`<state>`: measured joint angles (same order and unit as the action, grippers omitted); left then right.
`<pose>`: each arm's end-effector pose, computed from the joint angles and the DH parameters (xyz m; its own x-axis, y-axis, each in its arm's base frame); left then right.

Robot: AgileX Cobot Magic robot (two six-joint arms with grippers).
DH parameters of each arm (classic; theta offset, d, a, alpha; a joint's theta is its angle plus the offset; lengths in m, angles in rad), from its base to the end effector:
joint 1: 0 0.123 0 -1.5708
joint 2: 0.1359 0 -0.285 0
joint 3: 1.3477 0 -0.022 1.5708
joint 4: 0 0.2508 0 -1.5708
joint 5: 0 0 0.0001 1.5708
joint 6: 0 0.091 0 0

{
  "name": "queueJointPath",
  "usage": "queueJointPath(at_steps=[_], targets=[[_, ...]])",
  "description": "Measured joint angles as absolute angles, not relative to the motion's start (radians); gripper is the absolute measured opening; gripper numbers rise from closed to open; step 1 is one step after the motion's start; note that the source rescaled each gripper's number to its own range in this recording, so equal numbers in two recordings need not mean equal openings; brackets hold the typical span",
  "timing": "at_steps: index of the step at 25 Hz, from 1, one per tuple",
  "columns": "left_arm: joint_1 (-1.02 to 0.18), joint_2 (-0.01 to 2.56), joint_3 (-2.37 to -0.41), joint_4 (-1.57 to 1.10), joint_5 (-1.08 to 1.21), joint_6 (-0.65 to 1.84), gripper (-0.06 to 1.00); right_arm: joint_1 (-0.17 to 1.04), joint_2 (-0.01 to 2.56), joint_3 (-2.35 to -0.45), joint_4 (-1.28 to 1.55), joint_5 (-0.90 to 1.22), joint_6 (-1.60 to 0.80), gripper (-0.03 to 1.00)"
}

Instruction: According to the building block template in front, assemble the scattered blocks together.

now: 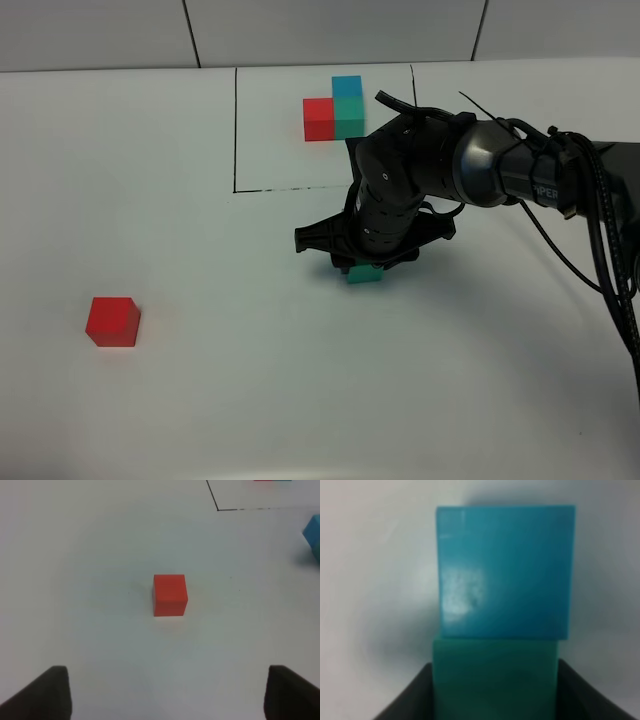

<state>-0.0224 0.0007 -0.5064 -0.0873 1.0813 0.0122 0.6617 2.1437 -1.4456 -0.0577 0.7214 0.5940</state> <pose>-0.0067 -0.0069 0.2777 -0.4701 -0.0183 -0.8824 0.0768 0.9951 -0.0616 0.3375 0.2584 0.1251 -0.9707 -0.0933 -0.2214 -0.1161 0.9889 0.0925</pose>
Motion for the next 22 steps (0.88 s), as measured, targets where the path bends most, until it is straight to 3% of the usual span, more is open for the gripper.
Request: queueJointPath(at_steps=[2, 7, 10, 13, 22], targets=[[-0.022, 0.001, -0.506, -0.087, 1.081, 0.012, 0.88, 0.662, 2.162, -1.442, -0.057, 0.726, 0.591, 0.21], [-0.022, 0.001, -0.506, -0.087, 1.081, 0.012, 0.88, 0.661, 2.161, -1.443, -0.056, 0.732, 0.572, 0.71], [-0.022, 0.001, -0.506, -0.087, 1.081, 0.012, 0.88, 0.661, 2.140, -1.443, -0.061, 0.733, 0.567, 0.92], [-0.022, 0.001, -0.506, -0.087, 1.081, 0.012, 0.88, 0.661, 2.092, -1.441, -0.060, 0.739, 0.540, 0.98], [-0.022, 0.001, -0.506, -0.087, 1.081, 0.012, 0.88, 0.556, 1.901, -1.291, 0.110, 0.693, 0.263, 1.00]])
